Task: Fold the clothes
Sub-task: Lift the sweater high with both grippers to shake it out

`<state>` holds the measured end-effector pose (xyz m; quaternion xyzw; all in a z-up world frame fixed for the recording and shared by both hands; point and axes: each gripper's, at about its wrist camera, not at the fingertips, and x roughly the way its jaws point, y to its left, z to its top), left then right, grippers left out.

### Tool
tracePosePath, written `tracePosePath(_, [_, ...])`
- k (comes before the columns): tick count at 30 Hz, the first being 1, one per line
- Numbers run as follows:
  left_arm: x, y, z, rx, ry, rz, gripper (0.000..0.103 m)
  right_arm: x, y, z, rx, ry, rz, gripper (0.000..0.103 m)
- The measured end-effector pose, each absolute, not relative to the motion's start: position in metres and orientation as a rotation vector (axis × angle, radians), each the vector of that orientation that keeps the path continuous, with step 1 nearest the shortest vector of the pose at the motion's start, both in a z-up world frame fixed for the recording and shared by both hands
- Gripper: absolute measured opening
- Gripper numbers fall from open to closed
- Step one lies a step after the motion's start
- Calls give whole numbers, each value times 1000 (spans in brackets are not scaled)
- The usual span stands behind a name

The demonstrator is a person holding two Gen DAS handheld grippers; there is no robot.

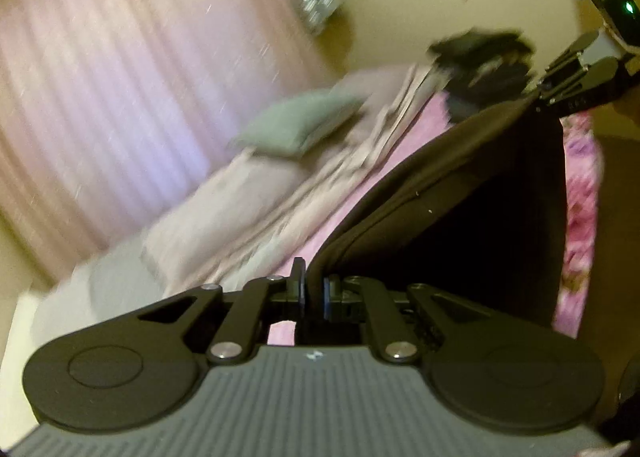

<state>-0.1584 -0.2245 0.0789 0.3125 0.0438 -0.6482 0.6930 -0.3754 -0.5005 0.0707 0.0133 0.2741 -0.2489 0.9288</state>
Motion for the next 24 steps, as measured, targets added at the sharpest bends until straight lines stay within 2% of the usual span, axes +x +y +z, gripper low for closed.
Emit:
tracePosePath(4, [-193, -225, 118, 619, 5, -1500, 7, -435, -476, 114, -90, 498, -622, 7])
tracePosePath(6, [-213, -219, 138, 577, 3, -1275, 7, -464, -459, 140, -145, 450, -660, 7])
tracePosePath(8, [-228, -212, 160, 565, -53, -1288, 7, -489, -445, 166, -184, 395, -696, 7])
tracePosePath(15, [-251, -241, 256, 536, -216, -1307, 8, -532, -436, 254, -334, 199, -805, 7])
tracePosePath(20, [-238, -305, 309, 522, -217, -1309, 8, -514, -493, 296, -402, 131, -805, 7])
tracePosePath(24, [-193, -404, 301, 549, -113, -1289, 8, -460, -598, 277, -393, 220, -732, 7])
